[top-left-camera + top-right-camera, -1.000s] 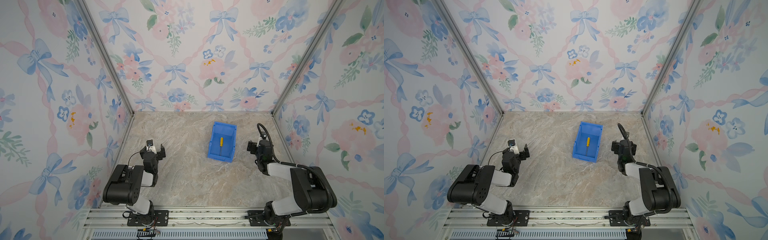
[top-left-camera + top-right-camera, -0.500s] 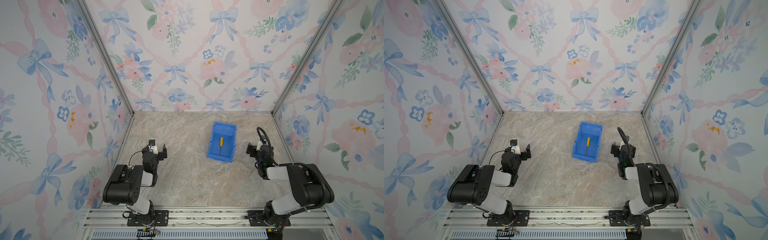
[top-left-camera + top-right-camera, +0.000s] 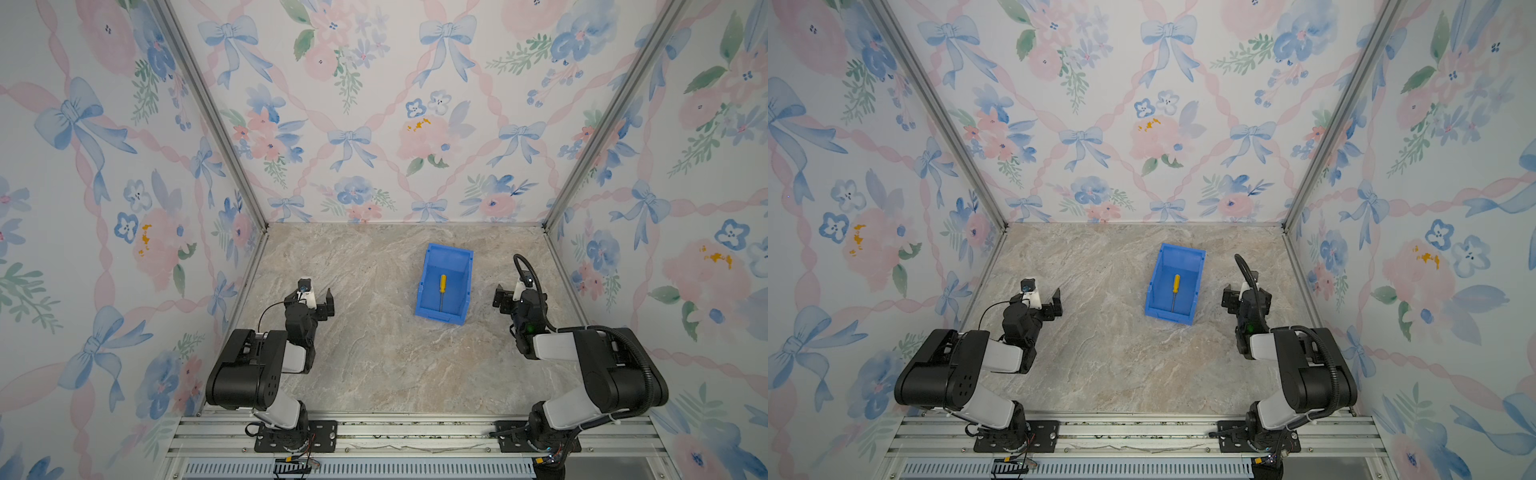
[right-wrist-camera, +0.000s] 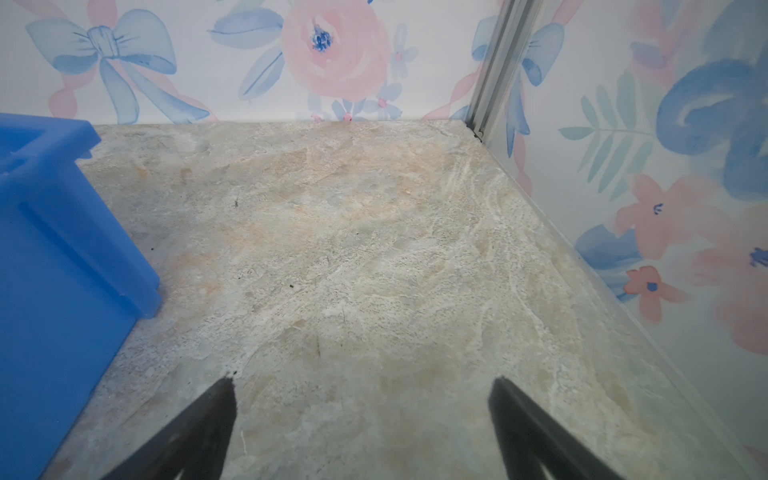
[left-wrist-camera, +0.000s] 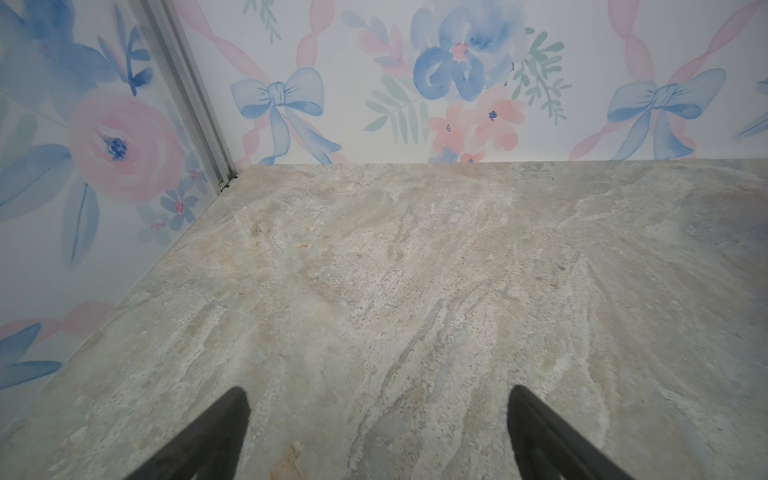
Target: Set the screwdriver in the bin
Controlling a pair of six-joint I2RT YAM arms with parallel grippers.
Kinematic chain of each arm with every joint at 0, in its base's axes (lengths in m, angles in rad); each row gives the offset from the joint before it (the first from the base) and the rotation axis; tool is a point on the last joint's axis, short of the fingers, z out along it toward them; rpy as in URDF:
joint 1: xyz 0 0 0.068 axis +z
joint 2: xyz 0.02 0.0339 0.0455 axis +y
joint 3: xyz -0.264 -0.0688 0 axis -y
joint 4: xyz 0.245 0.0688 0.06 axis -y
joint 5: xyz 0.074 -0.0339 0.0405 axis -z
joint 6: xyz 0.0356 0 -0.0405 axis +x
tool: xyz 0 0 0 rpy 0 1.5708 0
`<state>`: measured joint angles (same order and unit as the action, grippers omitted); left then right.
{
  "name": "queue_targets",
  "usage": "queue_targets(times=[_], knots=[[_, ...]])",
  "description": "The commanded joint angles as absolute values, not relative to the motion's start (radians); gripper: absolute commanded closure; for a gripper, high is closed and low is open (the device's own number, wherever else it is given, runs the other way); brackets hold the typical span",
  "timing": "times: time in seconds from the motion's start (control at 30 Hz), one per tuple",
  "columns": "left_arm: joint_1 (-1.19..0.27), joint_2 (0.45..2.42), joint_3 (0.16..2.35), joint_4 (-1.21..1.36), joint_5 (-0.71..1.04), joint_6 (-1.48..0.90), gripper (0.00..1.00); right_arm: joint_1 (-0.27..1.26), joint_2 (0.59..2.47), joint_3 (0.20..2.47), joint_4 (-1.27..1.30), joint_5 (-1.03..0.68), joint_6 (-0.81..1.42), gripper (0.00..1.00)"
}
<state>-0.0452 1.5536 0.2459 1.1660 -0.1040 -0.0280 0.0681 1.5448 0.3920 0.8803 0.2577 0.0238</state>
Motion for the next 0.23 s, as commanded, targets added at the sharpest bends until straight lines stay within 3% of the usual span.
queue_targets(times=[0.0,0.2], knots=[[-0.048,1.561,0.247,1.187,-0.104,-0.011,0.03,0.077,1.549,0.386,0.917,0.256,0.017,0.03],[-0.040,1.561,0.247,1.187,-0.086,-0.014,0.03,0.076,1.549,0.386,0.919,0.256,0.017,0.03]])
